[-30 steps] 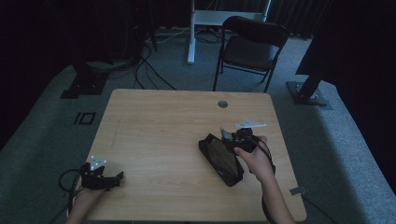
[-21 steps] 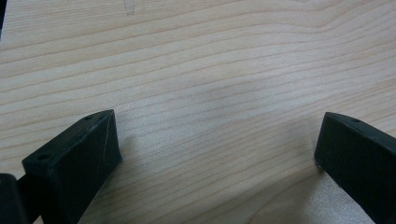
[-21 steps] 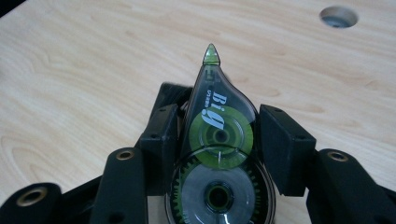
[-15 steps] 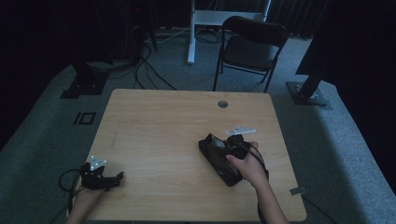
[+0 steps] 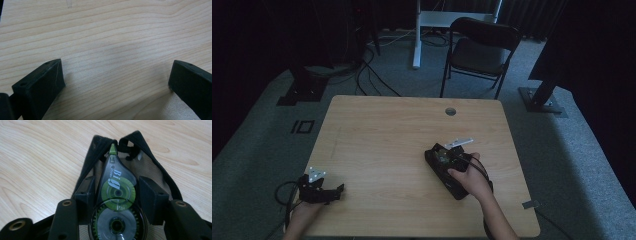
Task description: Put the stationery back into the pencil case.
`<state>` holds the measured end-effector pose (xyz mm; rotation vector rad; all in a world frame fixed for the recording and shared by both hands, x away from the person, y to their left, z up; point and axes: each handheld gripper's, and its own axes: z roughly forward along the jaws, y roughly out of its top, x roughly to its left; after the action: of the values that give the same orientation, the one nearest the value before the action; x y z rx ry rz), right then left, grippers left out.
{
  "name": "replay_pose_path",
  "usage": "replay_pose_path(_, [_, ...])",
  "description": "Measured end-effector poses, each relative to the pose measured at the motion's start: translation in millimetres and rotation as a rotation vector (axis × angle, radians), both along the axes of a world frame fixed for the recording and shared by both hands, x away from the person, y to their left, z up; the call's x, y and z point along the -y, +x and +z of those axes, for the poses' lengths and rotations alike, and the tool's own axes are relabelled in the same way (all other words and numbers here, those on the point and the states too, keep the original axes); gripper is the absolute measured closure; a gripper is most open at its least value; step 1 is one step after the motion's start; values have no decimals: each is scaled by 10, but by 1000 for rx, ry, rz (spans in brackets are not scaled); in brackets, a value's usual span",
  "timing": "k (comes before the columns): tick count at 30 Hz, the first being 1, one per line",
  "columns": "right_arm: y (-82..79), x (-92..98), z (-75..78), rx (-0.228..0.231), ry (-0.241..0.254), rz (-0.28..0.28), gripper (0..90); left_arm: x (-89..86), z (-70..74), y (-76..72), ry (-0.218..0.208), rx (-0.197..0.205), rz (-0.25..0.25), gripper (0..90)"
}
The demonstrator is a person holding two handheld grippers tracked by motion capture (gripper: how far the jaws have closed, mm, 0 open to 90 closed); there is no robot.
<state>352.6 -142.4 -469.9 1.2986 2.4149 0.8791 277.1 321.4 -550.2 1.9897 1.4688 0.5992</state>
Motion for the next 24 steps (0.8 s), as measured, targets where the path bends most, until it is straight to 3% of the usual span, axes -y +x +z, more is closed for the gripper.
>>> replay_pose_path(16, [89,-29,-104,-51,-47,12,487,0,0,0,0,0,0,2])
replay_pose_path(24, [128,-56,-140,-76,-98,11,487,0,0,0,0,0,0,2])
